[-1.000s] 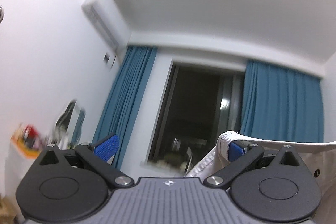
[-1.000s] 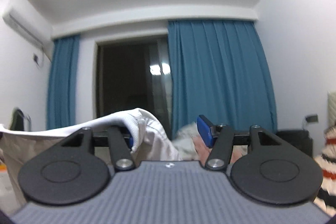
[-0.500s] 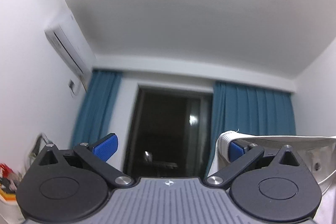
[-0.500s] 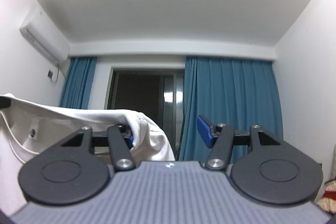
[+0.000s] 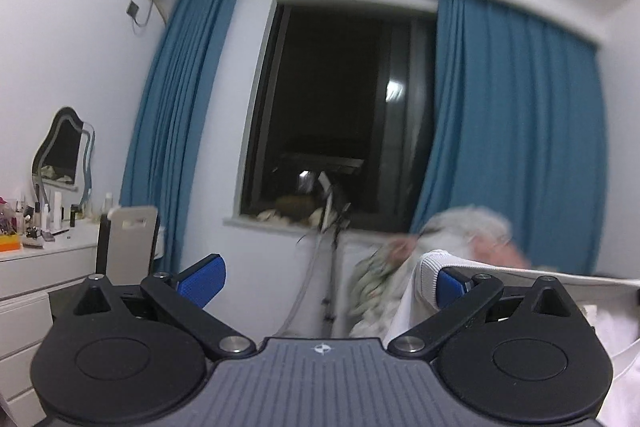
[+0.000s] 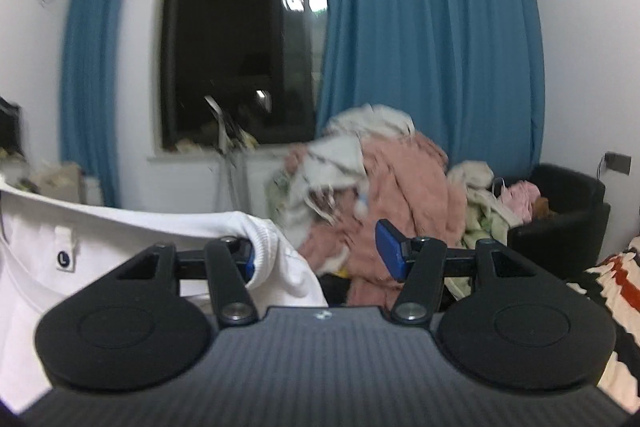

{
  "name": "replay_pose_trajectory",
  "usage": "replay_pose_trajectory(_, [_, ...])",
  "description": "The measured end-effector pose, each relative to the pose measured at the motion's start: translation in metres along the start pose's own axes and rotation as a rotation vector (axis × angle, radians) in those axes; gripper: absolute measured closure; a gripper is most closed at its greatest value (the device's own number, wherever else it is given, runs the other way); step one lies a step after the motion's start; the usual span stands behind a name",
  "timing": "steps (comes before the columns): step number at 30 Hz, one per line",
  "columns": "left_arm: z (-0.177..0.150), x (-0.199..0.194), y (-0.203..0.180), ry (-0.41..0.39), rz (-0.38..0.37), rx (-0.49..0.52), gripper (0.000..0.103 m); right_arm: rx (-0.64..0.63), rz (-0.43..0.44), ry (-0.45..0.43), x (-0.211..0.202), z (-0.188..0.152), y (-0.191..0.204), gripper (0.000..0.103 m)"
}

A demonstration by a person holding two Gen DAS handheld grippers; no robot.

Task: Fold clothes
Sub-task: 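Lower the T-shirt flat onto the bedspread with both grippers and release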

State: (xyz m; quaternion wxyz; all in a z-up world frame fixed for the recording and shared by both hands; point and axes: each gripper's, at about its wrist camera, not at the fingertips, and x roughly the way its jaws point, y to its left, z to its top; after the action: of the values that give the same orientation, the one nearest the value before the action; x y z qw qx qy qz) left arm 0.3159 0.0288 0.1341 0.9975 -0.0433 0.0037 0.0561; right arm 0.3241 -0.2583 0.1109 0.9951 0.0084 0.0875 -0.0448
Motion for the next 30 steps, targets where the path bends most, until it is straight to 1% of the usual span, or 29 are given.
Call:
replay_pose_trajectory(2, [-0.031,0.064,-0.009,0.053,0.037,0.01,0.0,-0.025,-0.031,0.009,0.061,-0.021,0.008,0.045])
replay_pose_trajectory(4, [-0.07,0.131,-0.011,0.156,0.052,-0.003,0.0,-0.013,-0.05,0.053,0.118,-0.043,0.012,0.045])
replay_pose_trajectory(5, [-0.09,0.161,-0.012,0.211,0.055,-0.01,0.0,-0.001,-0.056,0.095,0.147,-0.055,0.013,0.045])
replay_pose_trajectory(7, [-0.134,0.21,-0.013,0.311,0.055,-0.018,0.0,0.017,-0.064,0.179,0.2,-0.082,0.014,0.045])
replay_pose_trajectory(9, [-0.174,0.248,-0.008,0.413,0.048,-0.014,0.0,0.01,-0.065,0.269,0.238,-0.12,0.016,0.045])
replay_pose_trajectory(11, [-0.213,0.282,0.0,0.517,0.039,-0.003,0.0,0.01,-0.046,0.373,0.271,-0.155,0.017,0.045])
replay_pose_trajectory(13, [-0.252,0.316,0.008,0.621,0.029,0.008,0.0,0.018,0.004,0.49,0.297,-0.177,0.02,0.045])
replay_pose_trajectory(14, [-0.269,0.33,0.012,0.673,0.013,0.012,0.0,0.019,0.031,0.548,0.306,-0.186,0.023,0.045])
replay_pose_trajectory(16, [-0.286,0.351,0.014,0.804,-0.065,0.041,0.002,0.013,0.091,0.643,0.314,-0.194,0.028,0.045])
replay_pose_trajectory(17, [-0.291,0.36,0.013,0.864,-0.095,0.065,0.003,0.005,0.119,0.681,0.315,-0.195,0.031,0.045])
replay_pose_trajectory(18, [-0.289,0.366,0.011,0.902,-0.105,0.093,0.002,-0.003,0.146,0.708,0.313,-0.194,0.034,0.044])
replay_pose_trajectory(19, [-0.286,0.369,0.01,0.926,-0.119,0.113,0.002,-0.004,0.176,0.731,0.312,-0.192,0.037,0.042])
replay_pose_trajectory(21, [-0.273,0.363,0.011,0.92,-0.155,0.115,0.001,0.017,0.232,0.757,0.308,-0.188,0.041,0.042])
replay_pose_trajectory(24, [-0.252,0.35,0.014,0.901,-0.205,0.114,0.0,0.067,0.259,0.719,0.281,-0.17,0.044,0.043])
replay_pose_trajectory(27, [-0.223,0.307,0.025,0.804,-0.22,0.068,0.0,0.074,0.265,0.632,0.248,-0.152,0.044,0.044])
replay_pose_trajectory(30, [-0.193,0.238,0.04,0.727,-0.218,0.043,0.0,0.071,0.245,0.537,0.186,-0.138,0.045,0.044])
